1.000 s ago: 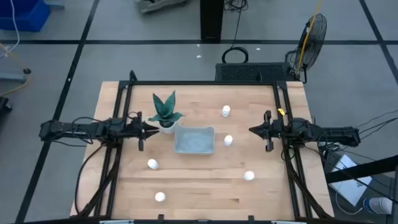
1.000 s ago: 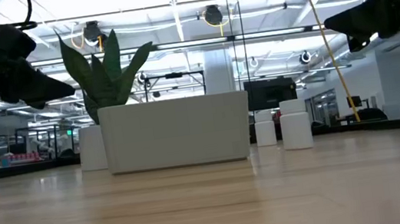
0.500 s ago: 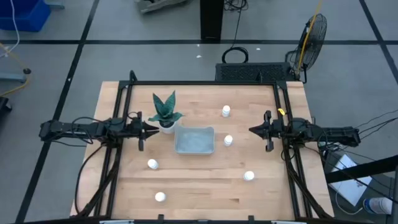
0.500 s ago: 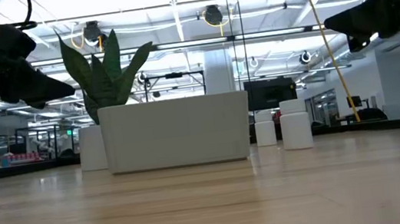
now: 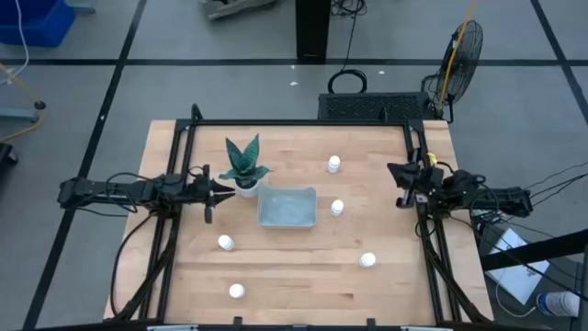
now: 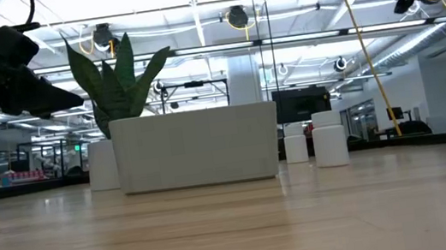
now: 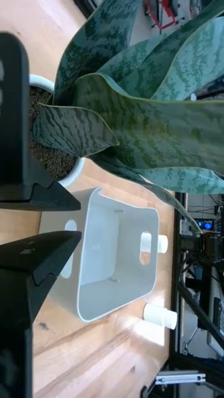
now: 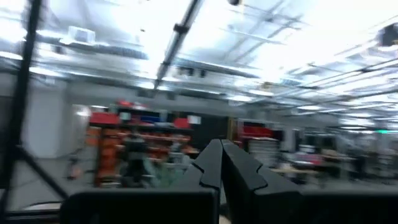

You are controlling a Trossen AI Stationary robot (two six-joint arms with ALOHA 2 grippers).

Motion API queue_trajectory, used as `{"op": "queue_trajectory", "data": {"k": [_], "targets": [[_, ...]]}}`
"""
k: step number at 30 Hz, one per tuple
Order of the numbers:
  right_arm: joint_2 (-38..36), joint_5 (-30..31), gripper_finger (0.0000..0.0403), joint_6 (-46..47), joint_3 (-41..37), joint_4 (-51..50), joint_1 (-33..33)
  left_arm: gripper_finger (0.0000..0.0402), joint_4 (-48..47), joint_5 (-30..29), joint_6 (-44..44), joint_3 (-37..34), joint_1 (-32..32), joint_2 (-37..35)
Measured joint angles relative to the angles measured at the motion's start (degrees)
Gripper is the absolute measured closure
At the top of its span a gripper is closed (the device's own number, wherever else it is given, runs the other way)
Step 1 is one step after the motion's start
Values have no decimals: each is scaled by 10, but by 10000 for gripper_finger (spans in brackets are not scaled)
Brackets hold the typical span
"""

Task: Pick and place pill bottles into a basket
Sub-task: Put the white pill bottle into the gray bin

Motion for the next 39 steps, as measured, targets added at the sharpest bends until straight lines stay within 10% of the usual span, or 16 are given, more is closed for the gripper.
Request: {"op": "queue_trajectory", "data": {"k": [14, 26, 39], "targets": [[94, 79, 403, 38, 55, -104, 0, 337, 65, -1, 22, 0, 0, 0], [298, 157, 403, -59, 347, -208, -27, 337, 63, -2, 27, 0, 2, 0], [556, 151, 403, -40, 649, -544, -181, 337, 53, -2, 18, 0, 2, 0]]}}
